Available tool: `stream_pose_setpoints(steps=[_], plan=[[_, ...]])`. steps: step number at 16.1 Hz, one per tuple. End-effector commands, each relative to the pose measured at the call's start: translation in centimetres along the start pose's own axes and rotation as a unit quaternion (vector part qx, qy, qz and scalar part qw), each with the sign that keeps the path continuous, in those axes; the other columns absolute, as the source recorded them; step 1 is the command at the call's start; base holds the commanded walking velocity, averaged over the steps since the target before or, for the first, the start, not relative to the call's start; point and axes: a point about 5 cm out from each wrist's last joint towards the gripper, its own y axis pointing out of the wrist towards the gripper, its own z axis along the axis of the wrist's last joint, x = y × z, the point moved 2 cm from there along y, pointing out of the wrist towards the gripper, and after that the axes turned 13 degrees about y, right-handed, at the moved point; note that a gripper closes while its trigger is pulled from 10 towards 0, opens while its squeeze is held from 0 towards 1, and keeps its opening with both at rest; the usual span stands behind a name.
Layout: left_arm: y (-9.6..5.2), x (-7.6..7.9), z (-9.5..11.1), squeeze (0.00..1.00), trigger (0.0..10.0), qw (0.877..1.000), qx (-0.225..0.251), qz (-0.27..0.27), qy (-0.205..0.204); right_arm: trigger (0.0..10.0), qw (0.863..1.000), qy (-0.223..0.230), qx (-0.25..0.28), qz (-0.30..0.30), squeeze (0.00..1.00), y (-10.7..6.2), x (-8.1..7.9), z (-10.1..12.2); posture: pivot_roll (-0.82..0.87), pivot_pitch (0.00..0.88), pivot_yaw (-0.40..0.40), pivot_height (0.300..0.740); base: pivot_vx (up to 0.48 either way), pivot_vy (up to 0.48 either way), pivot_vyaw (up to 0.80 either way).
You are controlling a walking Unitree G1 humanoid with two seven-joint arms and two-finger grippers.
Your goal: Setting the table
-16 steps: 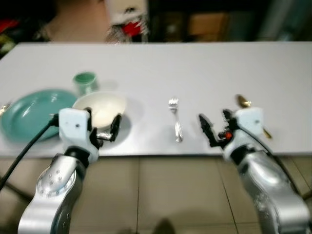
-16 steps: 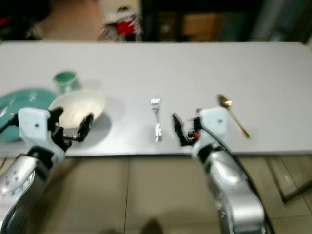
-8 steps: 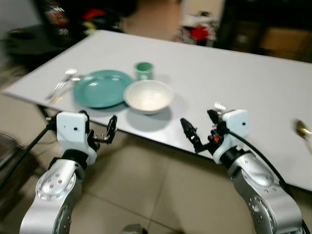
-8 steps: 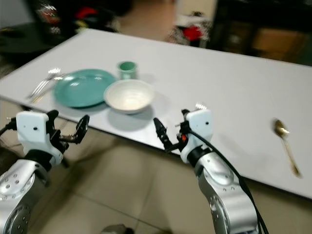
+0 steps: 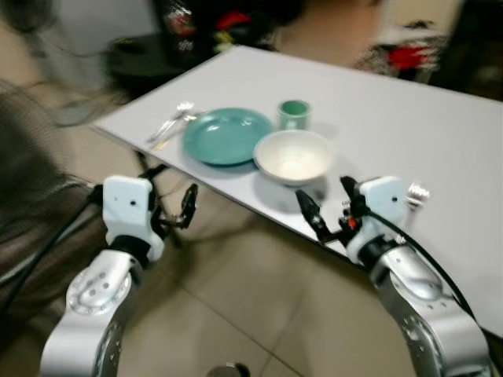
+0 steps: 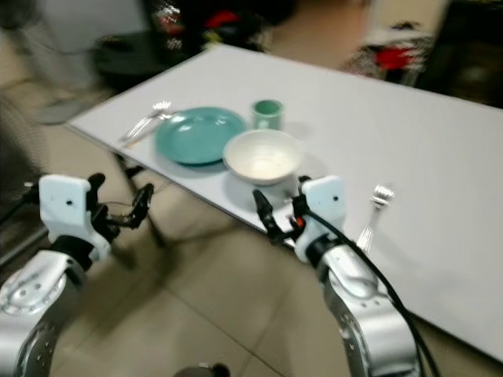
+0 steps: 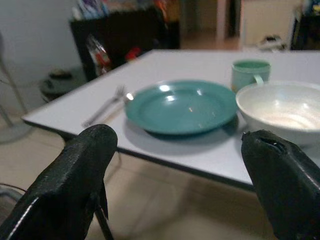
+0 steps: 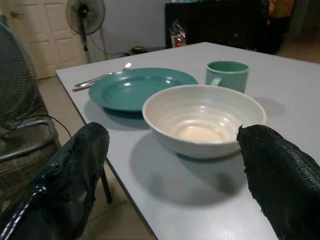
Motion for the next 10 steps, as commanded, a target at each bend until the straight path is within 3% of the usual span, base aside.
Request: stream_pose_setpoints(steps=[1, 6, 8, 10], plan=[[0.5, -0.7, 0.1, 0.58, 10.0, 1.0, -0.004, 0.015, 0.015, 10.0, 1.0, 0.0, 0.005, 0.002, 1.0, 0.3, -0.2, 0.0, -0.02, 0.0, 0.067, 0.74, 0.0, 0.0, 0.8], [0.8, -0.3, -0.9, 0.55, 10.0, 0.999, -0.034, -0.009, 0.037, 10.0, 1.0, -0.001, 0.011, -0.005, 1.0, 0.4, -0.1, 0.2, -0.03, 0.0, 0.075, 0.74, 0.0, 0.0, 0.8], [1.2, 0.3, -0.1, 0.55, 10.0, 0.999, -0.017, -0.029, 0.037, 10.0, 1.0, 0.0, 0.018, -0.003, 1.0, 0.6, -0.2, 0.6, -0.03, 0.0, 0.066, 0.74, 0.0, 0.0, 0.8], [1.5, -0.1, 0.1, 0.52, 10.0, 0.999, -0.006, -0.003, 0.033, 10.0, 1.0, 0.005, 0.019, -0.011, 1.0, 0.9, 0.0, 0.5, -0.03, 0.0, 0.068, 0.74, 0.0, 0.0, 0.8]])
